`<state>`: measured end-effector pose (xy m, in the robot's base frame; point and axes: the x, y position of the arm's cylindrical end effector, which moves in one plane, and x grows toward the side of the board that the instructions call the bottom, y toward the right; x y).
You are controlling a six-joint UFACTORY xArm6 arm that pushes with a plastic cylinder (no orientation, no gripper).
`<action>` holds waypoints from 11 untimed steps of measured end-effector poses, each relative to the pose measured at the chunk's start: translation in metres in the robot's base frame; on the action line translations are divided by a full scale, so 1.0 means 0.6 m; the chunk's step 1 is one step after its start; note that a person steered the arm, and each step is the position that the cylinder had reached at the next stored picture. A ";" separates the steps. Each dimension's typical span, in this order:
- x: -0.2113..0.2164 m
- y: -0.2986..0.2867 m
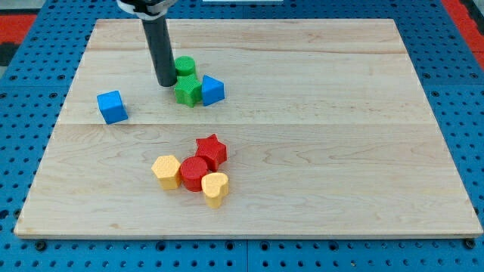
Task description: Move the blue cube to the top left of the yellow hexagon
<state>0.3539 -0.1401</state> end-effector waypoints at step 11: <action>0.146 -0.035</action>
